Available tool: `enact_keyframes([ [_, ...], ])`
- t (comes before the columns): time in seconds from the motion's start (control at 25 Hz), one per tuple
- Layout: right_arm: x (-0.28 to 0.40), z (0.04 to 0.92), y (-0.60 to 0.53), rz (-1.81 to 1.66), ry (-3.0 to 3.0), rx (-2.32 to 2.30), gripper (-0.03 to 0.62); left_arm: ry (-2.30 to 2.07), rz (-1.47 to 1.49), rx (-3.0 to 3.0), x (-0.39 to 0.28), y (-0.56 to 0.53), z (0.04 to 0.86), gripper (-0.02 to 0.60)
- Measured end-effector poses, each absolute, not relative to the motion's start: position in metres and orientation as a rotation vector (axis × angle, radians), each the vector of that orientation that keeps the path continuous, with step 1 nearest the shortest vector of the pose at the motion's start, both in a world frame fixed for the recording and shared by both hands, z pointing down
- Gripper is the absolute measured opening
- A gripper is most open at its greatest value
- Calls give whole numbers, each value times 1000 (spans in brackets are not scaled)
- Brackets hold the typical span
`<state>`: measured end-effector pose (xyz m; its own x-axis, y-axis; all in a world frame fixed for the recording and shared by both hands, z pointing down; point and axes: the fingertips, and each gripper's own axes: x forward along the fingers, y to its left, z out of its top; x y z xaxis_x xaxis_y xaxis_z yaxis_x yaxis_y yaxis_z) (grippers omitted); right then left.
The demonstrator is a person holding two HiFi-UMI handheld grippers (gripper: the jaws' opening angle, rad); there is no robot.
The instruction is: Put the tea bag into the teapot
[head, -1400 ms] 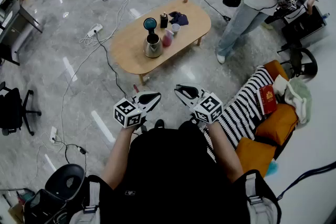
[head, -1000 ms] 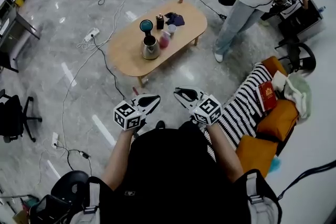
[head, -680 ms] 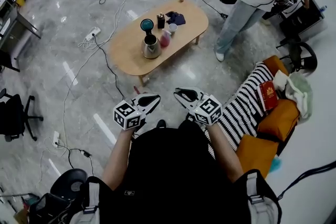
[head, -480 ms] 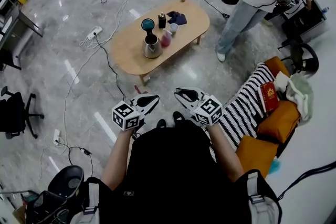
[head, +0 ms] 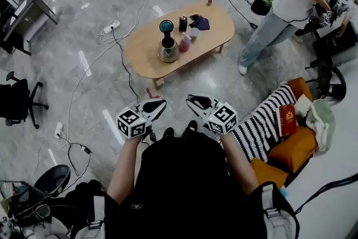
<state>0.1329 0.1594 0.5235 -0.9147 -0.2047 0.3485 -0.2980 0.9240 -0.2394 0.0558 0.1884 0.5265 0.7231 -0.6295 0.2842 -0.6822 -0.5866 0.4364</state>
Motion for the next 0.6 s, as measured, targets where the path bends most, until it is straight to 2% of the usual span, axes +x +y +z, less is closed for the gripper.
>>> enact_keyframes([
  [0.6,198,526,149,370,-2805,200,78,-1133,131,2379,123,163,517,9],
])
